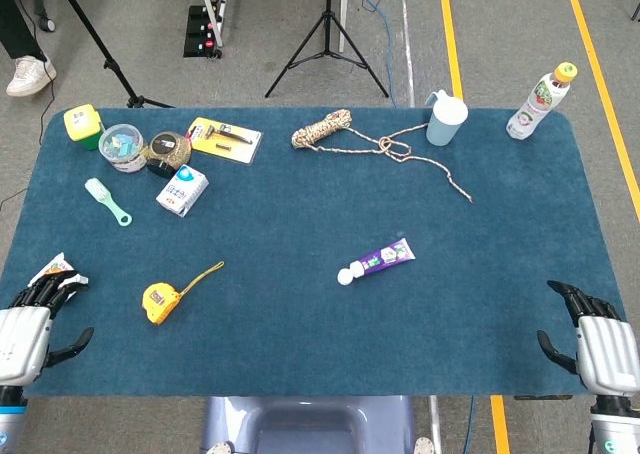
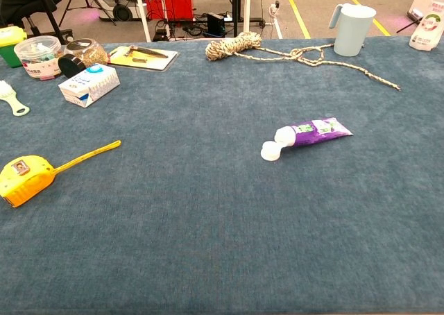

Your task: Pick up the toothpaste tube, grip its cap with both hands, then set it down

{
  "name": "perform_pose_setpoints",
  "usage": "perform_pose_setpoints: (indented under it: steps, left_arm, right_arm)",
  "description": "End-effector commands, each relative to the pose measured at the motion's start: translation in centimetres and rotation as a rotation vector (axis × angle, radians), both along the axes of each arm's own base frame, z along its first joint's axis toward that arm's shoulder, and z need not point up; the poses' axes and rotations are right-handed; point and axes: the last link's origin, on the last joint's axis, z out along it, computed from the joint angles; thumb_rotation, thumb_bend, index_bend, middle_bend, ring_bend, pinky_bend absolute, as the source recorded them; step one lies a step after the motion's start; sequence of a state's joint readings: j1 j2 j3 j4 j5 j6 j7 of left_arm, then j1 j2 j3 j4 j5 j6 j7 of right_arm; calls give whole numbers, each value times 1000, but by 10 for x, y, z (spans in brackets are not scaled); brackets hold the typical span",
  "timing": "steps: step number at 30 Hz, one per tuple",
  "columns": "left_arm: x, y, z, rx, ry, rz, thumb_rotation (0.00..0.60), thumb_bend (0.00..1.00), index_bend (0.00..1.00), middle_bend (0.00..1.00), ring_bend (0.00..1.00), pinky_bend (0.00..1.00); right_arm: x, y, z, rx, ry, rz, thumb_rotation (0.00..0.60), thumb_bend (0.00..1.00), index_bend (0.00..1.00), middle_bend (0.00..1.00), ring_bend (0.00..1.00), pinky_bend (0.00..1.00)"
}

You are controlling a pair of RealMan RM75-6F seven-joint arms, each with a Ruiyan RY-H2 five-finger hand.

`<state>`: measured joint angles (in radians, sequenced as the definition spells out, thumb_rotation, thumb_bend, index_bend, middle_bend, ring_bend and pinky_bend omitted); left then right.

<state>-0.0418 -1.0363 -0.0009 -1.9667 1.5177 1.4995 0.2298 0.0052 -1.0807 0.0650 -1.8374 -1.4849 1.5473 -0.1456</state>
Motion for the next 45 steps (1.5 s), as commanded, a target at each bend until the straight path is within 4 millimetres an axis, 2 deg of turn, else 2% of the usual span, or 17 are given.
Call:
perform_pose_setpoints:
  steps: [1,8,13,18,22,31,35,45]
  left_arm:
    - [2,-2,-1,-9,-13,-2,600,239,281,202,151,249]
    - [11,0,4,-15,-28,-40,600,239,281,202,152,249]
    - [22,6,10,-22,-26,-83,600,239,281,202,152,249]
    - [30,11,12,-29,-26,-107,600,239,281,202,152,249]
    - [35,14,11,-36,-23,-118,600,239,281,202,152,249]
    - [40,20,11,-44,-2,-131,600,239,281,202,152,249]
    - [39,21,10,-48,1,-127,600,239,281,202,152,249]
    - [33,24,10,-53,7,-105,600,239,281,202,152,249]
  right_arm:
    - [0,0,0,-1,-7,3,600,349,189,265,327,279]
    - [2,-6,-5,21,-48,34,600,349,189,265,327,279]
    - [9,-22,-14,67,-84,77,600,349,189,272,327,300]
    - [22,-52,-28,137,-155,153,600,349,200,286,331,309]
    - [38,-84,-43,215,-192,238,600,350,203,287,333,312]
    - [71,-132,-70,366,-226,334,600,350,207,287,334,322]
    - [82,-152,-87,435,-221,345,600,350,214,288,334,322]
    - [96,-184,-130,553,-164,360,600,349,247,314,349,338]
